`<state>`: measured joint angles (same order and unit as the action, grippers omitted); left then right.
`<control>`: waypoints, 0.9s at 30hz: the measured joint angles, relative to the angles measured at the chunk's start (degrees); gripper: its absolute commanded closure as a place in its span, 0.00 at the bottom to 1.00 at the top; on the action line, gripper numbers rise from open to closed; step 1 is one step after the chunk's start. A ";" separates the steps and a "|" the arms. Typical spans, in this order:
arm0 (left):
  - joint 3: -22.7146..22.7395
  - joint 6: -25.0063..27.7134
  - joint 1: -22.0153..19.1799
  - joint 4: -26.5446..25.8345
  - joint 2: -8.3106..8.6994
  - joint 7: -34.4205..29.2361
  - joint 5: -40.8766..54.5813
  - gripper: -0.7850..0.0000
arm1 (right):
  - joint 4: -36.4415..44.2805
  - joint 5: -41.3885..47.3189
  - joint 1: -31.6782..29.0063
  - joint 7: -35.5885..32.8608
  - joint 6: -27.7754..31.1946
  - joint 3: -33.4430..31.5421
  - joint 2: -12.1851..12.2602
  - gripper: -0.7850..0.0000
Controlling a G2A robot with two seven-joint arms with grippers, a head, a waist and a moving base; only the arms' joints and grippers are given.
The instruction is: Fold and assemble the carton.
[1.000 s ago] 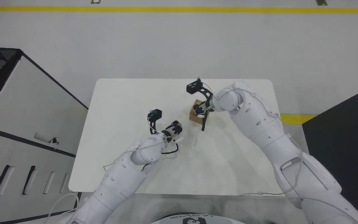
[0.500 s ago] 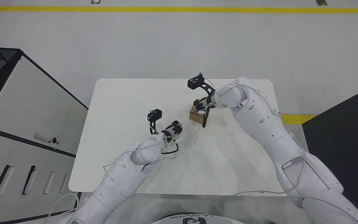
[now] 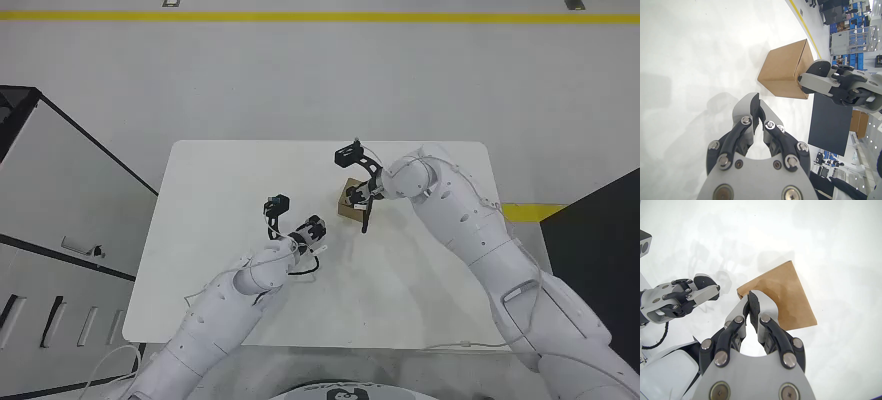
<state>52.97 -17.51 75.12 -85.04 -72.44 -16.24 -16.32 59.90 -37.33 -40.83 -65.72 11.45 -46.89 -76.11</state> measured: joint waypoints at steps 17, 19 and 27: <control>0.00 0.00 0.00 0.00 0.00 0.00 0.00 1.00 | 0.40 0.12 -0.08 -0.10 -0.08 -0.17 0.14 1.00; 0.00 0.00 0.00 0.00 0.00 0.00 0.00 1.00 | 0.21 0.18 -0.04 -0.09 -0.12 -0.06 0.09 1.00; 0.00 0.00 0.00 0.00 0.00 0.00 0.00 1.00 | 0.04 0.25 0.11 -0.10 -0.19 0.22 -0.01 1.00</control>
<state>52.97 -17.51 75.12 -85.04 -72.44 -16.24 -16.32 59.94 -37.08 -40.72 -65.83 11.26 -46.67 -76.12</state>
